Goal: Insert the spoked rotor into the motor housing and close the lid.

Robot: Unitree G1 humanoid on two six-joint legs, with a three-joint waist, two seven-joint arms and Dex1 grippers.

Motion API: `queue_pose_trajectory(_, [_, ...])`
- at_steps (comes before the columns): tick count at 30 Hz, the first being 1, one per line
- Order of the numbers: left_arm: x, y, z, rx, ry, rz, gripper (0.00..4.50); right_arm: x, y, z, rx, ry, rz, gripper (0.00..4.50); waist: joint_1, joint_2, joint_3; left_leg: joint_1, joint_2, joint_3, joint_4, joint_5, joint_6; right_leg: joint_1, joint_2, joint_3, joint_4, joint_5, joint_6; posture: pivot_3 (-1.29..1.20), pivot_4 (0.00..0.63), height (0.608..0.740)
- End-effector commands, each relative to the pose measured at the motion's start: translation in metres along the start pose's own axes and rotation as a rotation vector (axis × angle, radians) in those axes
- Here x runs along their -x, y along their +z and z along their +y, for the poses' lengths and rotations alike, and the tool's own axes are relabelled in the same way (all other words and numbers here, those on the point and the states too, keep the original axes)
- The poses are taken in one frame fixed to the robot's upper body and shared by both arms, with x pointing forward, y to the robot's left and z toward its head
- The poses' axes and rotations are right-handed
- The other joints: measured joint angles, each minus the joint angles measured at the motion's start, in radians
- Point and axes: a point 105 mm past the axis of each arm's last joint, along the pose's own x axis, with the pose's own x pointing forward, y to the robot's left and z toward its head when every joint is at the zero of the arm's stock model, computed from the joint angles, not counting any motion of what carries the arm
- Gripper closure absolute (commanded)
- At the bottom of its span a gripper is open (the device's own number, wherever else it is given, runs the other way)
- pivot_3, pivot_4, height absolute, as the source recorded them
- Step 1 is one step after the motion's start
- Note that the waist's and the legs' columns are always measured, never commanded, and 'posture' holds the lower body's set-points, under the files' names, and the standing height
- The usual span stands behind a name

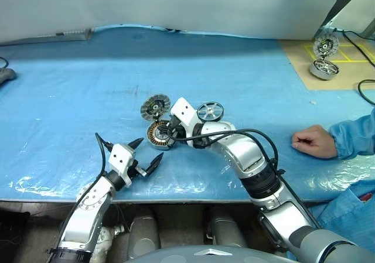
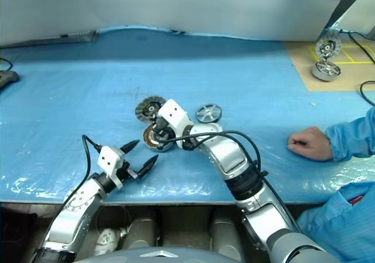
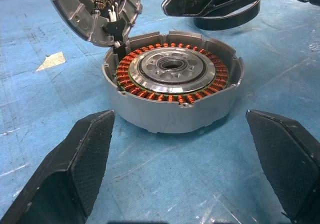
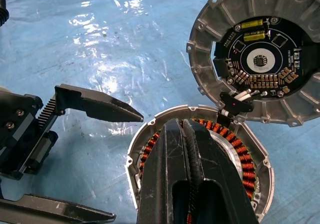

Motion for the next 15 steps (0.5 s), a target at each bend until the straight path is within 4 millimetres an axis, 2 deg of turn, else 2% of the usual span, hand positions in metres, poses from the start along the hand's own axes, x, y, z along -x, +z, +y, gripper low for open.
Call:
queue_pose_trajectory(1, [0.0,0.011,0.001,-0.016,-0.001,-0.038,0.0,-0.007,-0.005,0.005,-0.002,0.017,0.002,4.45,0.0,0.0,0.0,0.0,0.0,0.0,0.0,0.0,0.0,0.0,0.0,0.0,0.0,0.0,0.0,0.0,0.15,0.74])
queue_pose_trajectory(5, [-0.001,0.011,0.001,-0.016,-0.001,-0.039,0.0,-0.015,-0.027,0.002,-0.019,0.0,0.065,4.45,0.0,0.0,0.0,0.0,0.0,0.0,0.0,0.0,0.0,0.0,0.0,0.0,0.0,0.0,0.0,0.0,0.15,0.74])
queue_pose_trajectory(9, [-0.001,0.012,0.001,-0.017,0.002,-0.039,0.0,-0.015,-0.041,0.0,-0.012,-0.003,0.122,4.45,-0.001,0.0,0.0,0.001,0.0,0.0,0.0,0.0,0.0,0.0,0.0,0.0,0.0,0.0,0.0,0.0,0.15,0.74])
queue_pose_trajectory(11, [-0.001,0.012,0.001,-0.016,0.004,-0.039,0.0,-0.013,-0.038,0.0,-0.007,0.0,0.107,4.45,0.0,0.0,0.0,0.001,0.0,0.0,0.0,0.0,0.0,0.001,0.0,0.0,0.0,0.0,0.0,0.0,0.15,0.74])
queue_pose_trajectory(15, [-0.001,0.012,0.001,-0.015,0.007,-0.04,0.0,0.003,-0.002,0.0,0.0,0.015,-0.046,4.45,0.001,0.0,0.0,0.001,0.0,0.0,0.0,0.0,0.0,0.001,0.0,0.0,0.0,0.0,0.0,0.0,0.15,0.74])
